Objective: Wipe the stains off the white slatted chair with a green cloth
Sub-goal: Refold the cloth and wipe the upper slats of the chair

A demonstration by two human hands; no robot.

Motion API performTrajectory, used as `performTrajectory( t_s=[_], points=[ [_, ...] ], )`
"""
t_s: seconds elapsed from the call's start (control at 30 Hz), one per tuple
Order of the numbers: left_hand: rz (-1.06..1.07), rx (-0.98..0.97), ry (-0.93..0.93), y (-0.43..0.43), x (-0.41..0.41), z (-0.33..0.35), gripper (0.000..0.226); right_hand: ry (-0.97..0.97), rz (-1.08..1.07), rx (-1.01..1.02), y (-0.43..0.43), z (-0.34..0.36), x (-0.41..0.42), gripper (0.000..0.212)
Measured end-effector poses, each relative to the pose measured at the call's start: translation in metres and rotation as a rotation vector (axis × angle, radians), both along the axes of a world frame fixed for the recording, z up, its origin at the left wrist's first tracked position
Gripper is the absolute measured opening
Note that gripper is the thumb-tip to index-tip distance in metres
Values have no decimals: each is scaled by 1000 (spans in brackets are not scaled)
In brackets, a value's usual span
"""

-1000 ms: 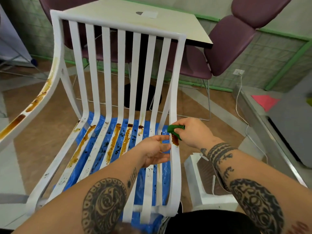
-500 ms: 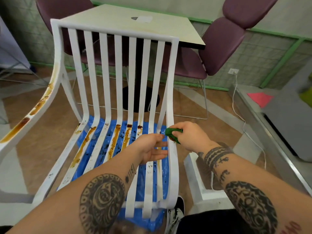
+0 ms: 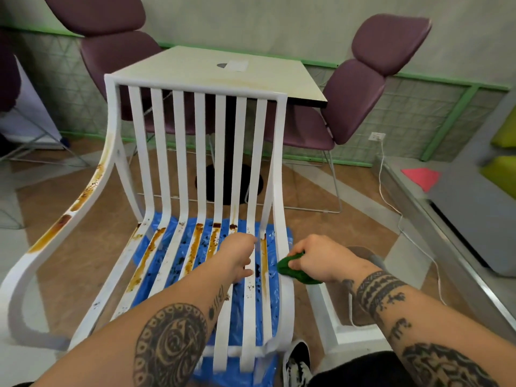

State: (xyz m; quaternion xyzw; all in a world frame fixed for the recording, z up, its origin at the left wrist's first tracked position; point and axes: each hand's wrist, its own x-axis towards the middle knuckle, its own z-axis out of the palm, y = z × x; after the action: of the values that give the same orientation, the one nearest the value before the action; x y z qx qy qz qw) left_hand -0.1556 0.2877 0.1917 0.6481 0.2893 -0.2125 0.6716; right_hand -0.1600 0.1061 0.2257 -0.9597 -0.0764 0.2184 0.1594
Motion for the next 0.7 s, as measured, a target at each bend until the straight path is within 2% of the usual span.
performTrajectory(
  t_s=[0.07,0.17,0.27,0.37,0.47,0.53,0.67,0.7],
  points=[
    [9,5,-72,4,-1,4,38,0,-83,112,2,14,0,22],
    [72,-89,-183,7,-6,20,30,-17,-421,587,17,33,2,16],
    [71,-195,-350,6,-6,37,30,179,-688,1030,41,48,10,33],
    [-2,-242,-458,3,-4,49,39,428,-682,1278,62,57,13,59],
    [26,-178,-465,5,3,44,48,610,-508,1306,67,55,13,85],
    [122,-69,-468,11,4,34,38,545,-483,1163,60,54,20,89],
    [234,-18,-392,16,8,3,35,100,-594,792,32,22,56,43],
    [231,-25,-372,13,10,-6,38,38,-570,710,25,11,63,41]
  ],
)
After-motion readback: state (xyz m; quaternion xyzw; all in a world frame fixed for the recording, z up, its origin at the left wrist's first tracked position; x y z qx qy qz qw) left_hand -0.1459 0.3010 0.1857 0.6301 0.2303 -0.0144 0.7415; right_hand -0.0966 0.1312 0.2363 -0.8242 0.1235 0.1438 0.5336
